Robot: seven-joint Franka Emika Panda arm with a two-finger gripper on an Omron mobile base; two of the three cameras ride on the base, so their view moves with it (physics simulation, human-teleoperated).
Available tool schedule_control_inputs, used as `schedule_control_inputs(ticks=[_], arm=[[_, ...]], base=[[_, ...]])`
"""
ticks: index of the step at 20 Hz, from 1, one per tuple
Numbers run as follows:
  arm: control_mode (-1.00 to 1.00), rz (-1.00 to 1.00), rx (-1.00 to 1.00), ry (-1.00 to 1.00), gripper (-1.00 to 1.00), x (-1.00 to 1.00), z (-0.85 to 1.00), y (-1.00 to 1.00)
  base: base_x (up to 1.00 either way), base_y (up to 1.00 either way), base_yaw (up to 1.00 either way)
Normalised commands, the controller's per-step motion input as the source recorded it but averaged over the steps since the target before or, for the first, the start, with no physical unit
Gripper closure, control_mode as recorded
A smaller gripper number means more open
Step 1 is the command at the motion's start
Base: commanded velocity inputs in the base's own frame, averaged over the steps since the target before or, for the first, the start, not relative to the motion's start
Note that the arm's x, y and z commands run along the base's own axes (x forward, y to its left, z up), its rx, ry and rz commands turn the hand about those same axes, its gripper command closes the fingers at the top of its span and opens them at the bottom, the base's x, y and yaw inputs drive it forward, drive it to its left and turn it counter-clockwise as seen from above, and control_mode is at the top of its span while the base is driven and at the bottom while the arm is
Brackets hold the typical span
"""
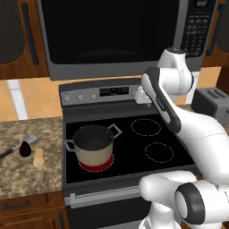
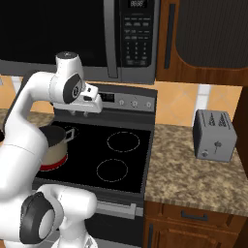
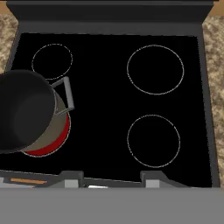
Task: Put the squash and avocado in the pot. Retrieve the spatula and lightly stir the vegetables in the pot.
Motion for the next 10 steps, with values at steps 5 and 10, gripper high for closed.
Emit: schedule_control_inputs(ticks=[5, 10], arm=[[-1.0, 0.0, 0.03, 0.01, -1.0, -0.06, 0.0, 0.0], [-1.0, 0.0, 0.0, 0.0, -1.0, -0.13, -0.08, 0.0]], base=[[0.0, 0.0, 0.0], [0.0, 0.0, 0.0]])
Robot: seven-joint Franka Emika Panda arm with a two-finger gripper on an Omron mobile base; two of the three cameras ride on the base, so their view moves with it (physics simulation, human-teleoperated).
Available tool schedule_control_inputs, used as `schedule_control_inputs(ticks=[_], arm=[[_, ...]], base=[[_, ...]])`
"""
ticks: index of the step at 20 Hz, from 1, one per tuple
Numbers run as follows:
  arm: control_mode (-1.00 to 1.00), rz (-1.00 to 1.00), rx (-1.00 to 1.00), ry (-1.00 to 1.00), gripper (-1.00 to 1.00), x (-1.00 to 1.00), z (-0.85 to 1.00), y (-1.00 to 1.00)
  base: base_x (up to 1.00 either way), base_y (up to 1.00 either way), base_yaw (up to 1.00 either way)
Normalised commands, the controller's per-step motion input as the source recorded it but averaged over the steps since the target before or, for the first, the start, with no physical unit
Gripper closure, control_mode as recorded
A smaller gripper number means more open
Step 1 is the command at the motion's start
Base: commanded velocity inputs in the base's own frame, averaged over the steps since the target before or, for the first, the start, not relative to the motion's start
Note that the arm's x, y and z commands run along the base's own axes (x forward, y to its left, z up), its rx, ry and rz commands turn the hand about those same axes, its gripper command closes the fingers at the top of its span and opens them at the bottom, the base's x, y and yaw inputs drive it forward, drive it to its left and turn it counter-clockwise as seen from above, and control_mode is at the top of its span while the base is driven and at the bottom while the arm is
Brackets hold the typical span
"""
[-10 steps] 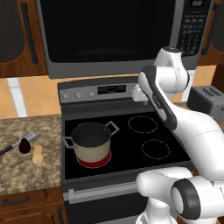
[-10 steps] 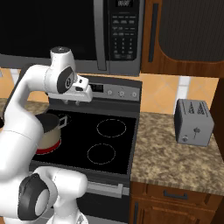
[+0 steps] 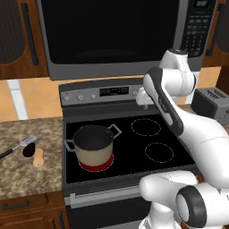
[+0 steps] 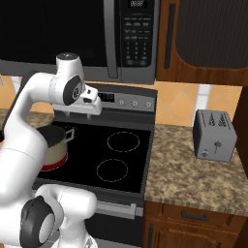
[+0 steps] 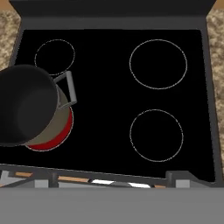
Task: Put the squash and avocado in the pot. Retrieve the spatula and lightly stir the vegetables in the pot.
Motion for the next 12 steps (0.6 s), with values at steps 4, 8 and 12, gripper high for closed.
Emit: schedule_control_inputs(ticks=[4, 8, 12], arm=[[-1.0, 0.0, 0.0, 0.0, -1.0, 0.0, -0.06, 0.03], [1.0, 0.0, -0.04, 0.03, -1.0, -0.01, 0.0, 0.07], [1.0, 0.0, 0.0, 0.0, -1.0, 0.0, 0.0, 0.0]], base=[[0.0, 0.0, 0.0], [-0.06, 0.07, 0.0], [-0.3, 0.47, 0.0]])
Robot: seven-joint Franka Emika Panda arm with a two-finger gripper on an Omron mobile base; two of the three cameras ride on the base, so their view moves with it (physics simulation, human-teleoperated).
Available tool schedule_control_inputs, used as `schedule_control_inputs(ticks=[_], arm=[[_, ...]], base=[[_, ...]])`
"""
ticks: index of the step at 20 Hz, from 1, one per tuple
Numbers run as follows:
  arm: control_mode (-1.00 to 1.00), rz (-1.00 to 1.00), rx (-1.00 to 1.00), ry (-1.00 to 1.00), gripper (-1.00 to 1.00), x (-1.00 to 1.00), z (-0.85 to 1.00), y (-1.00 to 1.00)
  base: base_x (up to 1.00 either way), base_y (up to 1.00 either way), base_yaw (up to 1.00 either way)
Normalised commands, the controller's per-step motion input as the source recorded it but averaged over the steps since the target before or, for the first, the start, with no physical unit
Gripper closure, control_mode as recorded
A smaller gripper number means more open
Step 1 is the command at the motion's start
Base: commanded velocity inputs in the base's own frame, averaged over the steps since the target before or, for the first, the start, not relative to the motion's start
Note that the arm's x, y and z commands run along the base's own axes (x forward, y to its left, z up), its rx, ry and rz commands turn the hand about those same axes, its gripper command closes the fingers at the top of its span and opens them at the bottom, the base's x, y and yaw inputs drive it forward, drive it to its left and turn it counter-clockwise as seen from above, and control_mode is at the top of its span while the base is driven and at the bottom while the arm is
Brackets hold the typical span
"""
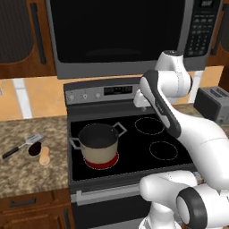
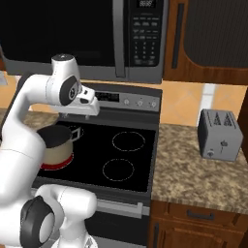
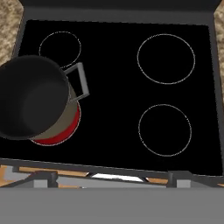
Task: Put the squash and avocado in the pot. Retrieve the spatula and lightly stir the vegetables in the pot.
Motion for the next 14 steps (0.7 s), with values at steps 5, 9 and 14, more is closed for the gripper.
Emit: schedule_control_inputs(ticks=[5, 9, 14], arm=[[1.0, 0.0, 0.0, 0.0, -1.0, 0.0, 0.0, 0.0], [1.0, 0.0, 0.0, 0.0, -1.0, 0.0, 0.0, 0.0], [1.0, 0.0, 0.0, 0.0, -1.0, 0.0, 0.0, 0.0]], base=[[-0.15, 0.65, 0.0], [0.0, 0.69, 0.0], [0.0, 0.4, 0.0]])
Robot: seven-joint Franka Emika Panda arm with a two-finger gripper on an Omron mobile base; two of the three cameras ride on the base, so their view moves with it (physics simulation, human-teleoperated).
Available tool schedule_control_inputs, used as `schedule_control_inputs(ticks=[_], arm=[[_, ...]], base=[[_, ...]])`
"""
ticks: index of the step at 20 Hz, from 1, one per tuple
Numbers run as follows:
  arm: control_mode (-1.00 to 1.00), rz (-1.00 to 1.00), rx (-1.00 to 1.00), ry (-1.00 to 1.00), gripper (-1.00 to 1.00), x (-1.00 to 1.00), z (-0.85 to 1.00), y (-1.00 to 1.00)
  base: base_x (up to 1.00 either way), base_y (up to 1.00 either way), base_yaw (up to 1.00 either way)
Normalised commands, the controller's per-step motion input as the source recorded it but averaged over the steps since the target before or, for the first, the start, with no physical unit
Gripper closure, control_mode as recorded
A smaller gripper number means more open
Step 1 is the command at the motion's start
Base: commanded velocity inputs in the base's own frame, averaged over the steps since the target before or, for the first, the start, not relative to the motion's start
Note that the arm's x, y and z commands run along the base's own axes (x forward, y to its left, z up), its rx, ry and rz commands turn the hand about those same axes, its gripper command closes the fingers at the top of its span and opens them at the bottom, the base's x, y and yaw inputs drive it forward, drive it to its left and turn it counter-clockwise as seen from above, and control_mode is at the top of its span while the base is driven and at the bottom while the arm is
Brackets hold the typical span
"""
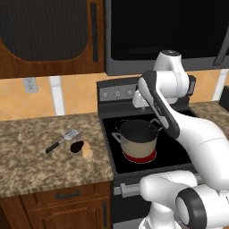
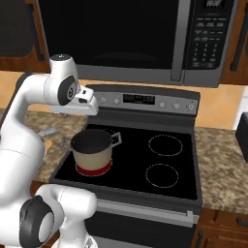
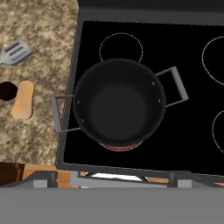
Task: Put the squash and avocado in the pot. Retrieve the spatula and lightly stir the vegetables in the pot.
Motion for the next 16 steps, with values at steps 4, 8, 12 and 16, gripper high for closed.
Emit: schedule_control_inputs(ticks=[4, 8, 12, 16], arm=[[1.0, 0.0, 0.0, 0.0, -1.0, 0.0, 0.0, 0.0], [1.0, 0.0, 0.0, 0.0, -1.0, 0.0, 0.0, 0.0], [1.0, 0.0, 0.0, 0.0, -1.0, 0.0, 0.0, 0.0], [-1.0, 0.02, 0.02, 0.0, -1.0, 0.0, -0.08, 0.08]], base=[[0.06, 0.22, 0.0], [0.19, 0.5, 0.0], [0.2, 0.51, 0.0], [0.08, 0.27, 0.02]])
